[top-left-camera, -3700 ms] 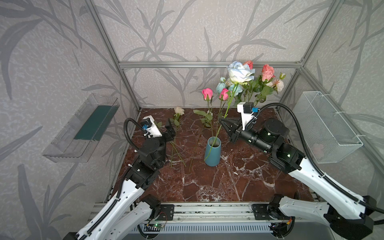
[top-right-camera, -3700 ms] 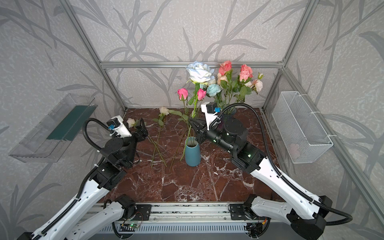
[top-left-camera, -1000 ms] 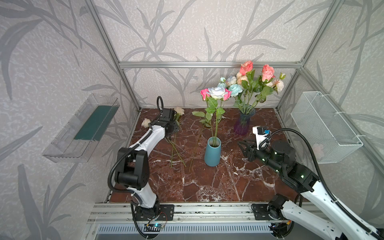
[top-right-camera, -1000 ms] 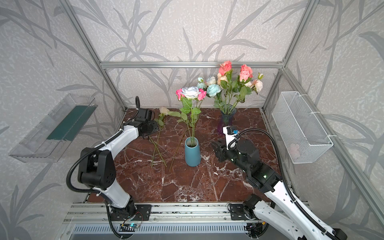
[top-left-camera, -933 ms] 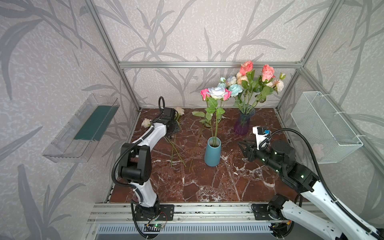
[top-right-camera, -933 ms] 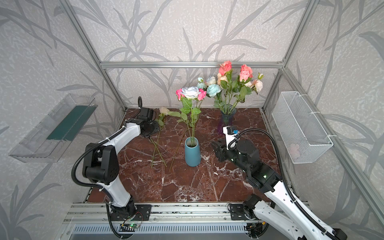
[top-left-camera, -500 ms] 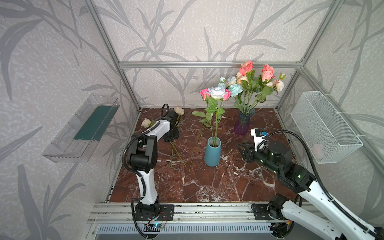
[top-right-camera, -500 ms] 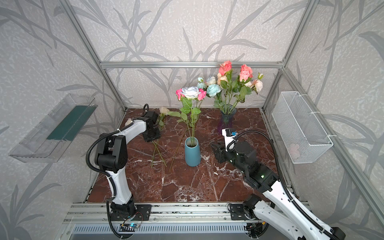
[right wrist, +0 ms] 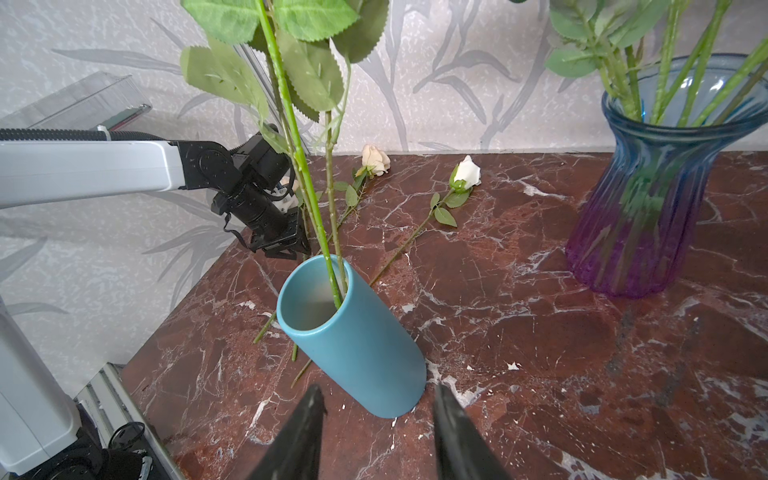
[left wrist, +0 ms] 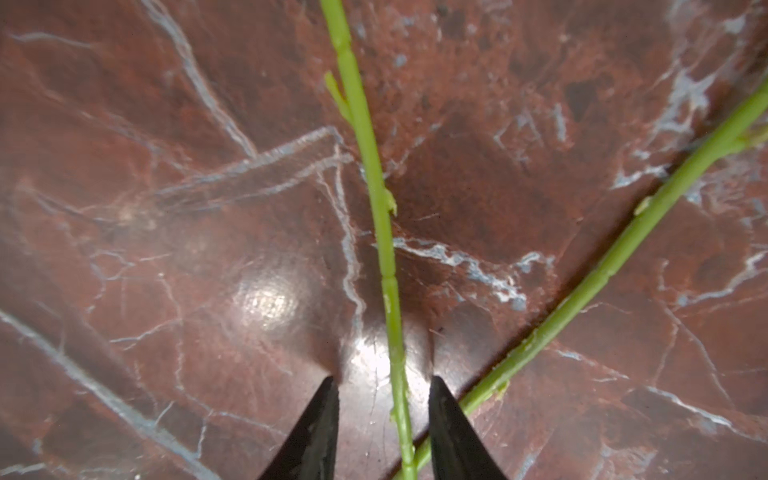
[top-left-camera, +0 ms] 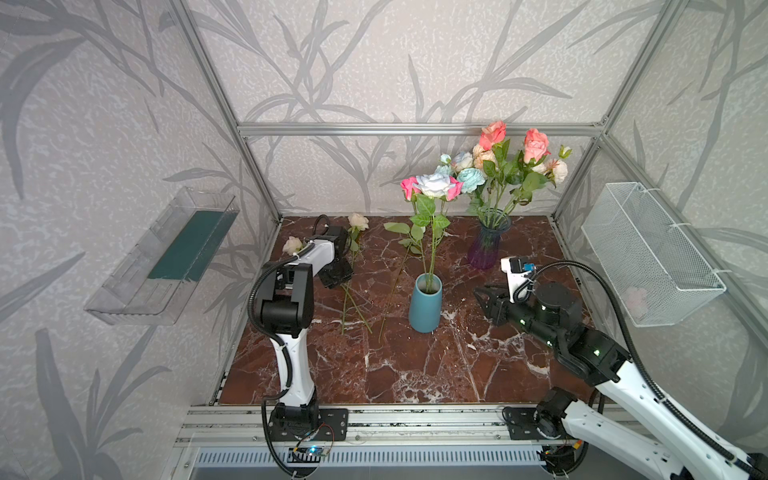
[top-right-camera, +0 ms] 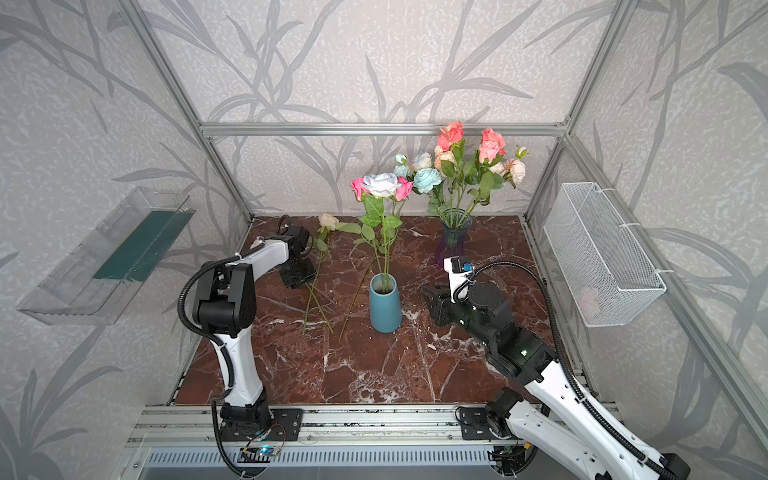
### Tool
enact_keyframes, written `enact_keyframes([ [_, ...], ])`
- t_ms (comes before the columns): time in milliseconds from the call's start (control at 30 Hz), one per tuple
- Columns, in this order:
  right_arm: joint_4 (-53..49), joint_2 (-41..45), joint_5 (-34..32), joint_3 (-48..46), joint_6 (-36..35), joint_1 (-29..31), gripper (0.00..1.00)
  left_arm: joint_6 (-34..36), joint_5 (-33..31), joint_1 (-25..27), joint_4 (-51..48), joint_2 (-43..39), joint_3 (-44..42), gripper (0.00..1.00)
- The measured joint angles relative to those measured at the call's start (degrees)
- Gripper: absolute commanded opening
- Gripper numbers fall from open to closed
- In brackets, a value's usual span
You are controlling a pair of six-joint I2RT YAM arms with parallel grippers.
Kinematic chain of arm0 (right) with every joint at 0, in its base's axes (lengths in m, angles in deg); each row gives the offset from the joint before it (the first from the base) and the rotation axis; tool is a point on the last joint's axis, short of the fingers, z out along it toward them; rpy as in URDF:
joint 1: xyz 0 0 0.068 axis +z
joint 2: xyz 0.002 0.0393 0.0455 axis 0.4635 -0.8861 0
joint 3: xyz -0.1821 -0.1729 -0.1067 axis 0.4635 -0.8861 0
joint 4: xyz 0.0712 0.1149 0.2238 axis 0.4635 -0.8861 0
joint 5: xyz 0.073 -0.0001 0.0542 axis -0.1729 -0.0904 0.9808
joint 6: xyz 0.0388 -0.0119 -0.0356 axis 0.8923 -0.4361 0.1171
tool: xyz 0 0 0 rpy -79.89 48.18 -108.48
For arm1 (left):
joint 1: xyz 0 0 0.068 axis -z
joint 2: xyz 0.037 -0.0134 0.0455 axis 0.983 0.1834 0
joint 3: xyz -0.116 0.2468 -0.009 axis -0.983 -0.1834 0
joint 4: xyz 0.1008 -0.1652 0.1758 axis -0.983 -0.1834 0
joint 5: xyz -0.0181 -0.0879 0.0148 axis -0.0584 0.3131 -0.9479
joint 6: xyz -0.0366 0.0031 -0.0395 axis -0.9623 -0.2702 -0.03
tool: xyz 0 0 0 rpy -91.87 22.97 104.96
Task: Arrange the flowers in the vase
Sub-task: 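Close left gripper on a cream rose stem in the pile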
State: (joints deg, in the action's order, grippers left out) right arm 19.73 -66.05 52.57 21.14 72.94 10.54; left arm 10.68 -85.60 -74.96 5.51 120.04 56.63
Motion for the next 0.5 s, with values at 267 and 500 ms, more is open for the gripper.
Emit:
enact_keyframes([
  [267,0.31,-0.07,-0.02,-0.20,0.15,0.00,0.44,-0.31,1.73,-0.63,0.48,0.04,0.00,0.21],
  [500,-0.26,1.09,-0.11,-0.20,0.17,0.00,0.44,-0.79,3.69,-1.77,2.16,-0.55,-0.15,0.14],
])
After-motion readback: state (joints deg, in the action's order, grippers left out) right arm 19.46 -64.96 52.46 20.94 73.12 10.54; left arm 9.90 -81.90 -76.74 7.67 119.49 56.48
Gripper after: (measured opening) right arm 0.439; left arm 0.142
